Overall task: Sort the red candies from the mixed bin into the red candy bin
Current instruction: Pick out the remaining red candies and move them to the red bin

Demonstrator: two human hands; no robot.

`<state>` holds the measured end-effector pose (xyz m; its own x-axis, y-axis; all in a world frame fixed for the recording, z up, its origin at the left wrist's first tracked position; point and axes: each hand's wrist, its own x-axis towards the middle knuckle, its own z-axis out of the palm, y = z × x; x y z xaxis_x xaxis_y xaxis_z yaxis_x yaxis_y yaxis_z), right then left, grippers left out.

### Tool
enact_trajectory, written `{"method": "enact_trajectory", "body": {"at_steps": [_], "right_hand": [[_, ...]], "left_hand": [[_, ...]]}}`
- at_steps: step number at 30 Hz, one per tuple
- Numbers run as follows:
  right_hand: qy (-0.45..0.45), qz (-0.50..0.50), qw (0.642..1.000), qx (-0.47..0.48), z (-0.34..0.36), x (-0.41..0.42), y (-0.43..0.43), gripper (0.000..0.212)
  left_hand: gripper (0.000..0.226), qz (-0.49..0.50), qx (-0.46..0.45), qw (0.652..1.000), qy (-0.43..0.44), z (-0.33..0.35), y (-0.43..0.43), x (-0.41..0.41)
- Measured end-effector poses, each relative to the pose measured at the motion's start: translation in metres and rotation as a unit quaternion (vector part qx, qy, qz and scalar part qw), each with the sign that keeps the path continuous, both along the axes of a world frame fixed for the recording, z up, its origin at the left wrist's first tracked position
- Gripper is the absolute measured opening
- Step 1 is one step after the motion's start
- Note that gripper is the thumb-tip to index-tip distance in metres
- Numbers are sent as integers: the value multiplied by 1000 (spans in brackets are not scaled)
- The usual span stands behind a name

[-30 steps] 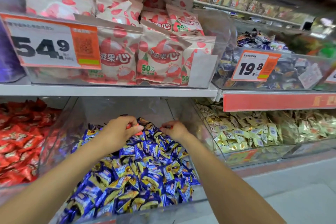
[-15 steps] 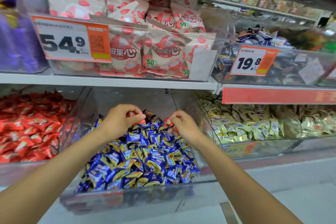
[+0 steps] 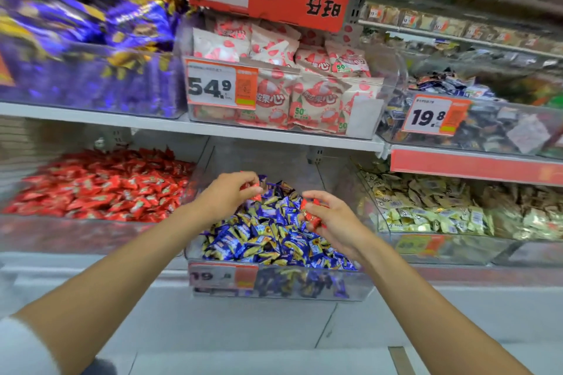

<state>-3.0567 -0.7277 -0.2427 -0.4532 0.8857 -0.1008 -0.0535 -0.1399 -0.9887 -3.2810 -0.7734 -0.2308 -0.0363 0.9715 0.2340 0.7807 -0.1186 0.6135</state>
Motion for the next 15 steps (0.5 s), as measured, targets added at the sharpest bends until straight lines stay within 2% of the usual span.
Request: {"method": "enact_trajectory", "body": {"at_steps": [2,5,9,11,13,15], "right_hand": [[-17,-7,1000,10,4,-5,-2,18],[-42,-9,999,15,7,-7,-3,18],[-77,11,997,20,9,-13,-11,28],[-86,28,995,33,12,-20,-18,23],[-90,45,994,50,17,-31,-27,21],[-95,61,991,76,24,-46,-35,22]], "left_hand": [[14,-13,14,1000,2,2,-7,1],[10,-5,43,997,-68,13,-14,6],[50,-10,-9,999,-46,18,-29,1],[36,11,1,999,-47,15,-37,-6],[22,37,64,995,-61,15,-48,-18],[19,77,117,989,-56,17,-61,-41]]}}
